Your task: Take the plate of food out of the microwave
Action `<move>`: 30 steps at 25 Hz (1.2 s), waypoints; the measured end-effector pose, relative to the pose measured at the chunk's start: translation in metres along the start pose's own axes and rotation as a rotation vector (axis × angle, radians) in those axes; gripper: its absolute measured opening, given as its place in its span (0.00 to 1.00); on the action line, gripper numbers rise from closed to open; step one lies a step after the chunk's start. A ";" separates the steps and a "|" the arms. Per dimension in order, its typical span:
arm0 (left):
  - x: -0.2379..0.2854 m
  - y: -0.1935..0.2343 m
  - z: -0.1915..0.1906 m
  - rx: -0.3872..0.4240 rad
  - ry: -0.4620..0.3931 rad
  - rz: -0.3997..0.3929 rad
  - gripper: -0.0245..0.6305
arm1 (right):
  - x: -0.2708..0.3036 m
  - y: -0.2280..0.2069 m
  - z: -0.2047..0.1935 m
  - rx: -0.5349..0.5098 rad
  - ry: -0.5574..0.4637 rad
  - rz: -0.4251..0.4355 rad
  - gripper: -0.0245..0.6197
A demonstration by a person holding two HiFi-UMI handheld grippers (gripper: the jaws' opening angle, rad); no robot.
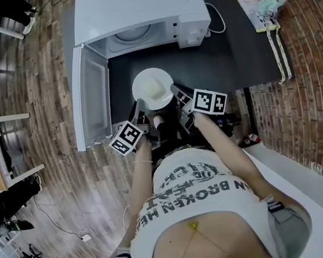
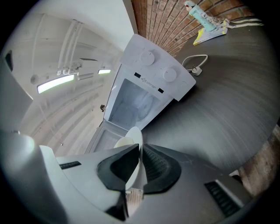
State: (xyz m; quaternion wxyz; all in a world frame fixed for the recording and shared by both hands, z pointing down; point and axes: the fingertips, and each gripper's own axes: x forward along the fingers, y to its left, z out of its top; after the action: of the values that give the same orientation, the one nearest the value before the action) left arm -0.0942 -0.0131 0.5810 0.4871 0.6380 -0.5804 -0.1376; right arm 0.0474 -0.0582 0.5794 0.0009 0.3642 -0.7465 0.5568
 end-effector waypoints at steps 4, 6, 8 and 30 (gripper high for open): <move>-0.001 0.000 0.000 0.003 0.000 -0.002 0.12 | -0.001 0.000 0.000 0.003 -0.001 0.002 0.08; -0.001 -0.001 -0.001 0.002 -0.001 -0.005 0.12 | -0.001 0.000 0.000 0.003 -0.002 0.003 0.08; -0.001 -0.001 -0.001 0.002 0.000 -0.006 0.12 | -0.001 0.000 0.000 0.003 -0.002 0.003 0.08; -0.004 -0.003 -0.005 -0.002 -0.010 -0.005 0.12 | -0.006 0.000 -0.001 0.002 -0.002 0.004 0.08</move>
State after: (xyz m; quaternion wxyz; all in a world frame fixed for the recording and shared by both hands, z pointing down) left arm -0.0899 -0.0076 0.5793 0.4844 0.6383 -0.5810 -0.1425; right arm 0.0519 -0.0537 0.5775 -0.0015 0.3633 -0.7466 0.5573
